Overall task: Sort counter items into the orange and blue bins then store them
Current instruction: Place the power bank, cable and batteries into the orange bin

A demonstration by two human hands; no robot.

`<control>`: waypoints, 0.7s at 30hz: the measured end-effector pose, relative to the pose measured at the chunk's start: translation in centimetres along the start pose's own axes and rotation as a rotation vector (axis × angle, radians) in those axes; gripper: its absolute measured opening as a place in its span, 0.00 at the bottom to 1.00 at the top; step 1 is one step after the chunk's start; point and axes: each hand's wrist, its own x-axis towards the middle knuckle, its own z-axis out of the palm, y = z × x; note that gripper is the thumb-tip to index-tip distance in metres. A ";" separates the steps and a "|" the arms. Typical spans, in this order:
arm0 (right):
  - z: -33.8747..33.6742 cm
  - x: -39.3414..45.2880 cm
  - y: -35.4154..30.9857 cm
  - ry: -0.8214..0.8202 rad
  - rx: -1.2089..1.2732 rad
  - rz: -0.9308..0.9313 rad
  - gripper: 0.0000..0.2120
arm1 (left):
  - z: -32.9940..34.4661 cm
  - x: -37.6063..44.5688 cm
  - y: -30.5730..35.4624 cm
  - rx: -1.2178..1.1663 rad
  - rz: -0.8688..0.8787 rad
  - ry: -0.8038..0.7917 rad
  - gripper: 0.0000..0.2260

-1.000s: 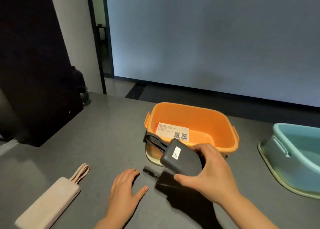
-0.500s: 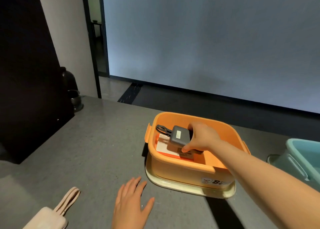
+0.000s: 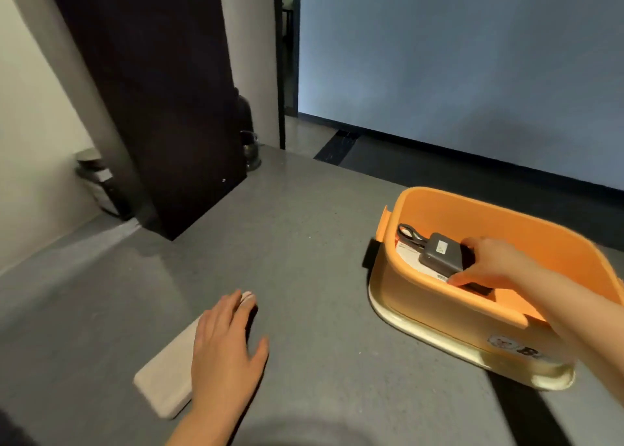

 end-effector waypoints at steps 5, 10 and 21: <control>-0.1 -3.0 -3.5 0.194 0.216 -0.030 0.38 | -3.4 -1.7 -4.5 0.134 -0.208 -0.071 0.34; 1.2 -7.1 -7.2 0.402 0.355 -0.171 0.27 | -4.5 -2.6 -4.9 0.011 -0.305 -0.049 0.29; 1.1 -11.9 -3.2 0.561 0.370 -0.070 0.21 | -5.8 -0.1 7.5 -0.375 0.072 0.023 0.35</control>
